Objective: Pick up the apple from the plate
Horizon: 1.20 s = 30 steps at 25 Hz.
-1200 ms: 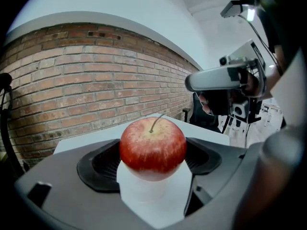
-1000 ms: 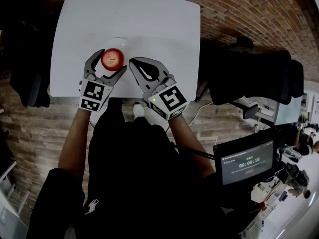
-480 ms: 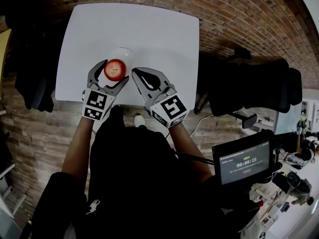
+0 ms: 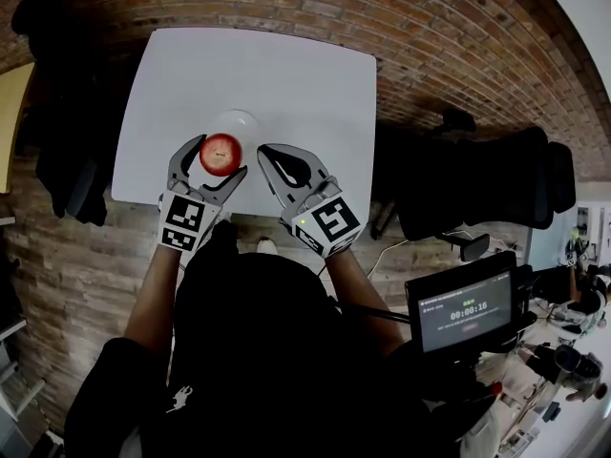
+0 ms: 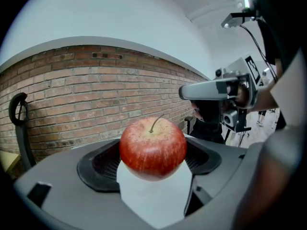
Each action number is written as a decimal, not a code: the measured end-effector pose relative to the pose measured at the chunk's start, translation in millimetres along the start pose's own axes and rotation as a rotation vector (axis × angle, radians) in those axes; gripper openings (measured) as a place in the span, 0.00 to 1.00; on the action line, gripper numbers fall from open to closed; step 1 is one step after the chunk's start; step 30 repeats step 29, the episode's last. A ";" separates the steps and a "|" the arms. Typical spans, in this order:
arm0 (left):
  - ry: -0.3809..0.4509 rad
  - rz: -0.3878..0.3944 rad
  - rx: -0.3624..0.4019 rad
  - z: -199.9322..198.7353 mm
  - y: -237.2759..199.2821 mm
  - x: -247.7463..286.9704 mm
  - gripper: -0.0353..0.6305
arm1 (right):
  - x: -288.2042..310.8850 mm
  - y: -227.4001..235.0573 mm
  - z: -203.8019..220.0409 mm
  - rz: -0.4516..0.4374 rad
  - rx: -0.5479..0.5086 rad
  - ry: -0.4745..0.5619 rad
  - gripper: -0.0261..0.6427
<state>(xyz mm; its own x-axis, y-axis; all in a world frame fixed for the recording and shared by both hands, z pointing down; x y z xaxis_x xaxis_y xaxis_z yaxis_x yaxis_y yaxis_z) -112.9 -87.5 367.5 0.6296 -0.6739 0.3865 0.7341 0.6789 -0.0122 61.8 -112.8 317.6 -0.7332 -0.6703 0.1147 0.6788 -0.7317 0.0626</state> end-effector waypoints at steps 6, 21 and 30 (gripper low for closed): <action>0.009 -0.008 0.010 -3.2 9.7 -8.1 0.67 | -1.6 -1.1 -0.9 -0.007 -0.020 0.007 0.04; 0.016 -0.006 0.026 -7.5 13.9 -13.3 0.67 | -0.1 -0.4 -1.9 -0.005 -0.023 0.015 0.04; 0.007 -0.002 0.023 -4.9 14.0 -13.5 0.67 | -1.1 -1.7 -2.3 -0.002 -0.027 0.004 0.04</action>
Point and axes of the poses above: the fingertips, and each gripper's own axes: x forward along the fingers, y to its right, z out of its underside, the point moved 9 cm from there along -x, backward along the fingers, and after that the axes turned 14 degrees about z, right-handed, at the moved point
